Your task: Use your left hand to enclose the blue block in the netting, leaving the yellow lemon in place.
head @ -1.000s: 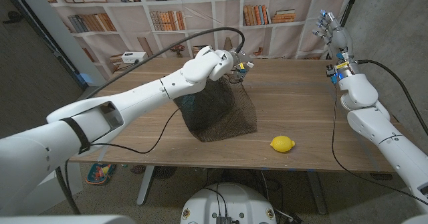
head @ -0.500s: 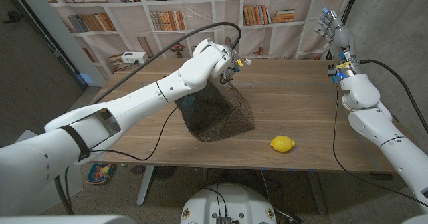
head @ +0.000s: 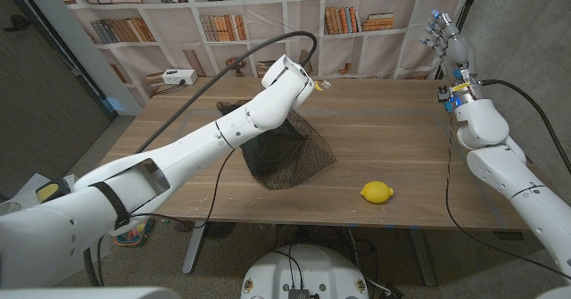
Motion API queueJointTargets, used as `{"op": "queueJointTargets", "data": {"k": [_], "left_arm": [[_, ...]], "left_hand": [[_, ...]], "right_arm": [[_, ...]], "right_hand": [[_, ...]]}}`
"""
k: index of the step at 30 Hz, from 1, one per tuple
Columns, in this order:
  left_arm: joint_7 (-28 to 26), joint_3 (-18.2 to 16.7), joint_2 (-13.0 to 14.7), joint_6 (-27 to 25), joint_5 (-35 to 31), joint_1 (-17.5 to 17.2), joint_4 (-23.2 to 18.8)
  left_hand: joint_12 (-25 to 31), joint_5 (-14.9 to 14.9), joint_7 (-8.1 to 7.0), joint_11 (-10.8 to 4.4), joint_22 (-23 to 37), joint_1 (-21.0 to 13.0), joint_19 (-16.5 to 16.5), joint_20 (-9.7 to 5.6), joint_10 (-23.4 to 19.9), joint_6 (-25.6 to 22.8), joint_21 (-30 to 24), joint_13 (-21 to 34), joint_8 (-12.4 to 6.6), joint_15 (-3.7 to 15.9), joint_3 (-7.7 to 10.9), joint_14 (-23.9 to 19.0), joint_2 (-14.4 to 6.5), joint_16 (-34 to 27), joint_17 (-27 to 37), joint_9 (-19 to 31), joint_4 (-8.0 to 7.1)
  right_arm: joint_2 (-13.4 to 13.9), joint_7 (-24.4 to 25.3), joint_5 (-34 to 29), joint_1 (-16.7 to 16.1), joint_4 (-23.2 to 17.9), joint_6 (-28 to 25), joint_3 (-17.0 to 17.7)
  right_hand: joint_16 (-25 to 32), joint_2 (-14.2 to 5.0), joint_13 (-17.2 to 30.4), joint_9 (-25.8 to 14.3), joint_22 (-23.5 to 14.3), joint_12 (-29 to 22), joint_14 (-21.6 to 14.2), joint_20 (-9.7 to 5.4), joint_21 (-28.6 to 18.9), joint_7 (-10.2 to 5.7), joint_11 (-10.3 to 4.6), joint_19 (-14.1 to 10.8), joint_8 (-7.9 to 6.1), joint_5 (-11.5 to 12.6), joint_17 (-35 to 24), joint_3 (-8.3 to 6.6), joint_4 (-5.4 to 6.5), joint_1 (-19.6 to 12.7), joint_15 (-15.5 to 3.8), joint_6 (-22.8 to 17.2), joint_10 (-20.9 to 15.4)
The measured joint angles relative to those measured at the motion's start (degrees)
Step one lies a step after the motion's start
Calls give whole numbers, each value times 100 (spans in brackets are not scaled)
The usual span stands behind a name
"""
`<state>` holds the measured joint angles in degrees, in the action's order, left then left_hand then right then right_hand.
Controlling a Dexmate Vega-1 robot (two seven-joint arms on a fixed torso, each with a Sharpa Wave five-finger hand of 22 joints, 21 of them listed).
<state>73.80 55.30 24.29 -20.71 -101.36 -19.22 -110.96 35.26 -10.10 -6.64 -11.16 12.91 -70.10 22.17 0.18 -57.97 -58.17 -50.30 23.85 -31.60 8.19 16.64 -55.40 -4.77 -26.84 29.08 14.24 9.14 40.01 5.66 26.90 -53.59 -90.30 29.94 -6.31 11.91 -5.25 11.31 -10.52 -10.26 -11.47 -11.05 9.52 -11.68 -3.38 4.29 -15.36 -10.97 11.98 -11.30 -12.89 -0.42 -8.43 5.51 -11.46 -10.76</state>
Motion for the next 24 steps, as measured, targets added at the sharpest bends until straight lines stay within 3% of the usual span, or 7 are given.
{"op": "queueJointTargets", "data": {"k": [8,14,18,24], "left_arm": [[242,-254,-293,41,-1243,-380,12],[368,-713,-747,426,-2076,-847,9],[427,-1205,-1348,819,-2891,-1312,133],[467,-1630,-2069,988,-3923,-1768,234]], "left_hand": [[1,0,17,0,0,0,-41,22,0,18,-44,0,-3,0,0,0,0,43,28,32,0],[1,0,19,-30,0,0,-93,74,32,160,-99,0,-14,0,0,0,0,89,76,84,0],[-31,1,-5,-39,-1,0,-165,85,103,290,-140,0,-29,-18,24,50,0,141,108,135,-24],[-57,32,-10,-29,-1,-68,-174,94,176,314,-184,180,-29,-36,18,98,-69,176,154,161,-33]], "right_arm": [[0,2,-21,-5,-78,-48,2],[-13,2,-44,0,-123,-63,-8],[-35,-15,-47,7,-135,-60,-20],[-65,-113,-2,32,-71,24,-41]], "right_hand": [[0,0,0,0,0,0,0,0,0,0,0,0,0,0,0,0,0,0,0,0,0],[0,0,0,0,0,0,0,0,0,0,0,0,0,0,0,0,0,0,0,0,0],[0,0,0,0,0,0,1,0,0,0,0,0,0,0,0,0,0,0,0,0,0],[0,1,0,0,0,0,-20,0,0,-21,0,0,0,0,0,0,0,-1,-21,22,0]]}}
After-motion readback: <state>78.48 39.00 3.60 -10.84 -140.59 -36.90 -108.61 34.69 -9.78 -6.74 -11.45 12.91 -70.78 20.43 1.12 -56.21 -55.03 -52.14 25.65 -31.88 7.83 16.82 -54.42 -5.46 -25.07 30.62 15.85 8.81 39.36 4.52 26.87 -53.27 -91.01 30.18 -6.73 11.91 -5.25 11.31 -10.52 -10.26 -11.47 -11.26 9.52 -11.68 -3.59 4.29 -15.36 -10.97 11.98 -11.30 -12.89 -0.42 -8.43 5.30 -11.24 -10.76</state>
